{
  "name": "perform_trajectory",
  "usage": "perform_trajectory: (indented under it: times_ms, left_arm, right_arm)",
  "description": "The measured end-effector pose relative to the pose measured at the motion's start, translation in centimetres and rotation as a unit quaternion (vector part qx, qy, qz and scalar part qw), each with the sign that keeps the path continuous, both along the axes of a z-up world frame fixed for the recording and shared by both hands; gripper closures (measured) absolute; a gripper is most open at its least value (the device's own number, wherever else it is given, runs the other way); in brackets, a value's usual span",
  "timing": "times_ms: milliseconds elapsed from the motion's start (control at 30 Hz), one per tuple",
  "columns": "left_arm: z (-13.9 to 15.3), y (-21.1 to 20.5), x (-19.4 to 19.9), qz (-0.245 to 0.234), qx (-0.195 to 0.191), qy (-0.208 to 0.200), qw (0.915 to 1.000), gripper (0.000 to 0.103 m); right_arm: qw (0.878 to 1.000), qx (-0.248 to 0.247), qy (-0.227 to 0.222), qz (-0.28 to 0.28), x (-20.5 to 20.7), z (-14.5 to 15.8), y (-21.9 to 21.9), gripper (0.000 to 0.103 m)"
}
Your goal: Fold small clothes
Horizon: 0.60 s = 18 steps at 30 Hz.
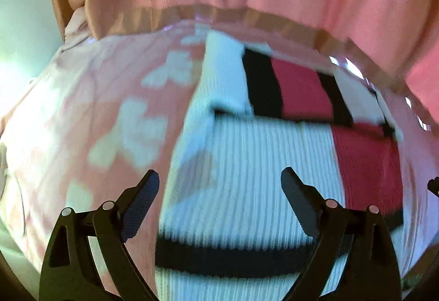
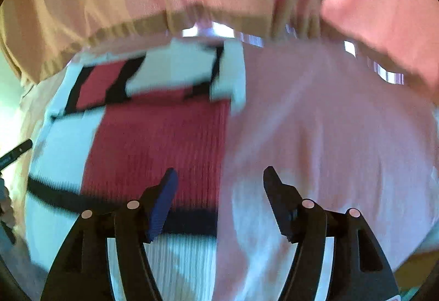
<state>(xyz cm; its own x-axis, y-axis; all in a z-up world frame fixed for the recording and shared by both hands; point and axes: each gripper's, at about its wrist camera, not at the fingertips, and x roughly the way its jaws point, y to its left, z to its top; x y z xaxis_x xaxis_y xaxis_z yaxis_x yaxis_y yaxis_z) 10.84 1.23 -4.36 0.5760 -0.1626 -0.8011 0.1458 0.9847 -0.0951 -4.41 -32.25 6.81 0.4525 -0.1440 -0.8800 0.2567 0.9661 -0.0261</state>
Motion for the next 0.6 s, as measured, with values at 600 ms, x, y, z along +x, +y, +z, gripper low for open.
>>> perform_trajectory:
  times_ms: [600]
  left_arm:
    - [-6.0,1.9,-12.0,0.004,0.025,0.037,0.999,0.013]
  right_arm:
    - [0.997,0.057,0.044,-0.027,-12.5,-7.0,6.1,0.037]
